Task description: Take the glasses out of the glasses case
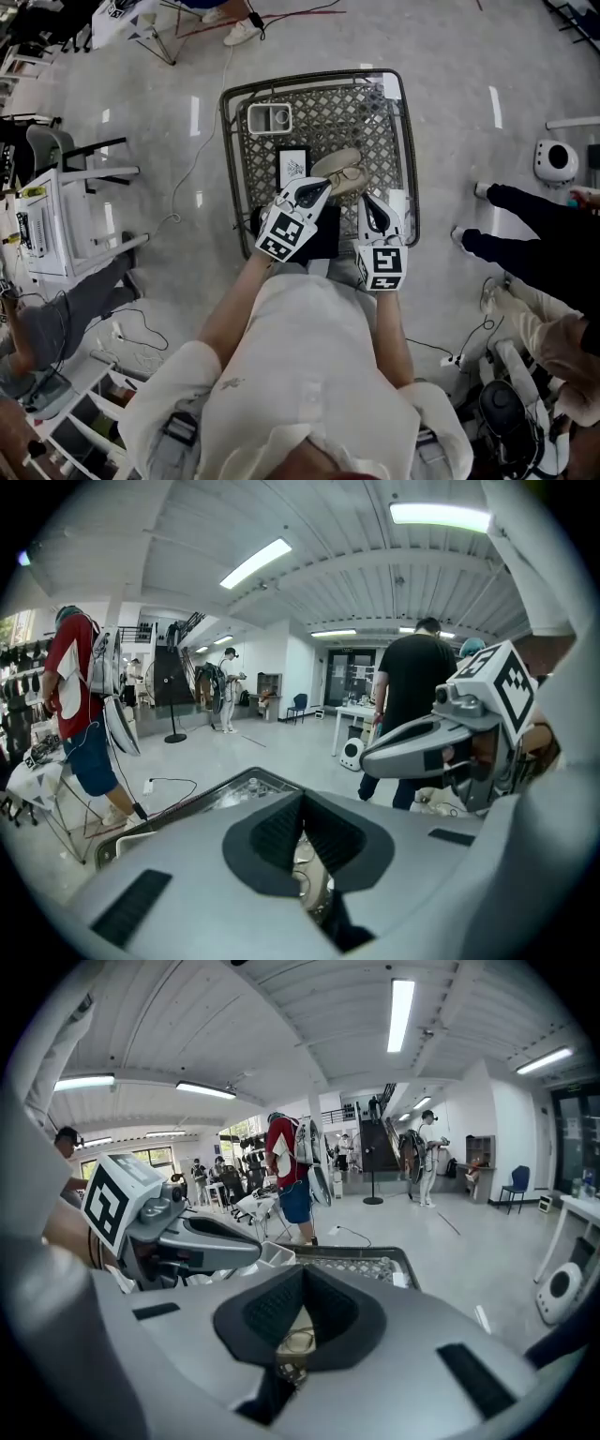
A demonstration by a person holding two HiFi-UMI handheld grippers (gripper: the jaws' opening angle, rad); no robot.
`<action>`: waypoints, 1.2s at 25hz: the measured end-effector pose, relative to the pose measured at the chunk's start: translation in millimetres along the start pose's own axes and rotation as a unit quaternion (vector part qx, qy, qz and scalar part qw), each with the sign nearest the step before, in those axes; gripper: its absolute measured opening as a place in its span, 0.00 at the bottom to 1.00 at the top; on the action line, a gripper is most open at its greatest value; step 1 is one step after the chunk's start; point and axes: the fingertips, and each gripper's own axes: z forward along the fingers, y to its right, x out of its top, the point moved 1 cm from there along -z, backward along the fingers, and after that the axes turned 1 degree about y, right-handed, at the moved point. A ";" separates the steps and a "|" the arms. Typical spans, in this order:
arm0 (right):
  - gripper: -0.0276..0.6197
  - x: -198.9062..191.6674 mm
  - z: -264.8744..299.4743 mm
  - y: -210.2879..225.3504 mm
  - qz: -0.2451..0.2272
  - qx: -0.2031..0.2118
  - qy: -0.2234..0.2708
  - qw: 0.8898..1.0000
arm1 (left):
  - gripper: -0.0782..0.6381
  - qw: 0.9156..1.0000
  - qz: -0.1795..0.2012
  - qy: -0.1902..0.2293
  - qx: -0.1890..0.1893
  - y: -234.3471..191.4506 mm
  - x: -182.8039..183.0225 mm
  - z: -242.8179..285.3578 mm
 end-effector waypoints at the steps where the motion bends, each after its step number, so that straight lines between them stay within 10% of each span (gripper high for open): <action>1: 0.05 -3.4 2.4 0.5 0.002 0.004 -0.003 1.000 | 0.13 1.000 0.000 -0.005 0.001 -0.8 -3.2 2.9; 30: 0.05 -78.6 69.1 25.0 0.042 0.045 -0.087 0.994 | 0.15 0.989 0.010 -0.147 -0.022 -27.5 -95.2 105.4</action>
